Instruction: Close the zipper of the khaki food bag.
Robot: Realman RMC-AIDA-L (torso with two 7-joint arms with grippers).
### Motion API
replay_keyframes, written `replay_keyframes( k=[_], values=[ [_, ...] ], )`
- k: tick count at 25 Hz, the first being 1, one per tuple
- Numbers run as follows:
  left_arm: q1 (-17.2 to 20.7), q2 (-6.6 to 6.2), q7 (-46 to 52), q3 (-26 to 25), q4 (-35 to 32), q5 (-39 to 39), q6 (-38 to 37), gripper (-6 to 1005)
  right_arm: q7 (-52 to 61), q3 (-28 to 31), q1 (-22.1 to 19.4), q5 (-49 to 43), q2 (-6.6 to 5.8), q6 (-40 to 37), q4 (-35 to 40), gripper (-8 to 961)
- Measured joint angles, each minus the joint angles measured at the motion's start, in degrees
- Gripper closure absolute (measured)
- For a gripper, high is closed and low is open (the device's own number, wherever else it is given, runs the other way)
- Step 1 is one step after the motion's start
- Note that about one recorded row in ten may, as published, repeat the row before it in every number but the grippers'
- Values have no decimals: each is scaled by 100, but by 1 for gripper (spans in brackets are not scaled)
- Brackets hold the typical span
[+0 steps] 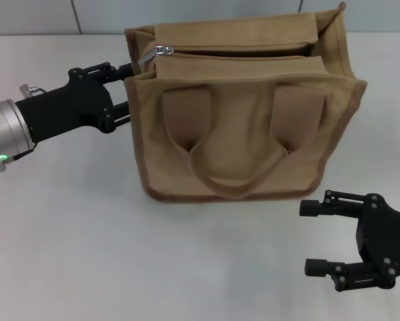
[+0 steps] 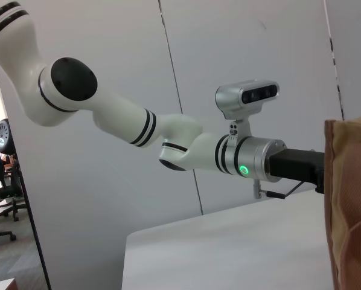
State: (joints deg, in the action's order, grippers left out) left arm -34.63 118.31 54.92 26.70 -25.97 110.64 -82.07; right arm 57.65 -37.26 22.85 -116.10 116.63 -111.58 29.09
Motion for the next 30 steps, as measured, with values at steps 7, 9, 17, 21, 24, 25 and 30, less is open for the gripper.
replay_keyframes(
  k=[7,9,17,21,24,25,30],
  values=[
    [14,3,7,5,-2,-28,-6,415,0,0,9,0,0,4,0,138],
    [15,5,7,1,-3,-29,-21,488,0,1,9,0,0,5,0,139],
    [40,2,10,-23,-5,-180,-107,824,0,0,9,0,0,5,0,140],
    [135,-54,20,-25,-45,-442,-516,938,0,0,5,0,0,6,0,141],
    [180,-92,47,-25,-57,-620,-749,1001,1,-1,4,0,0,6,0,141],
    [193,-105,60,-26,-60,-675,-827,1001,0,-1,3,0,0,6,0,141],
    [210,-135,122,-25,-70,-868,-1277,1001,0,-4,0,14,0,-19,0,142]
  ],
)
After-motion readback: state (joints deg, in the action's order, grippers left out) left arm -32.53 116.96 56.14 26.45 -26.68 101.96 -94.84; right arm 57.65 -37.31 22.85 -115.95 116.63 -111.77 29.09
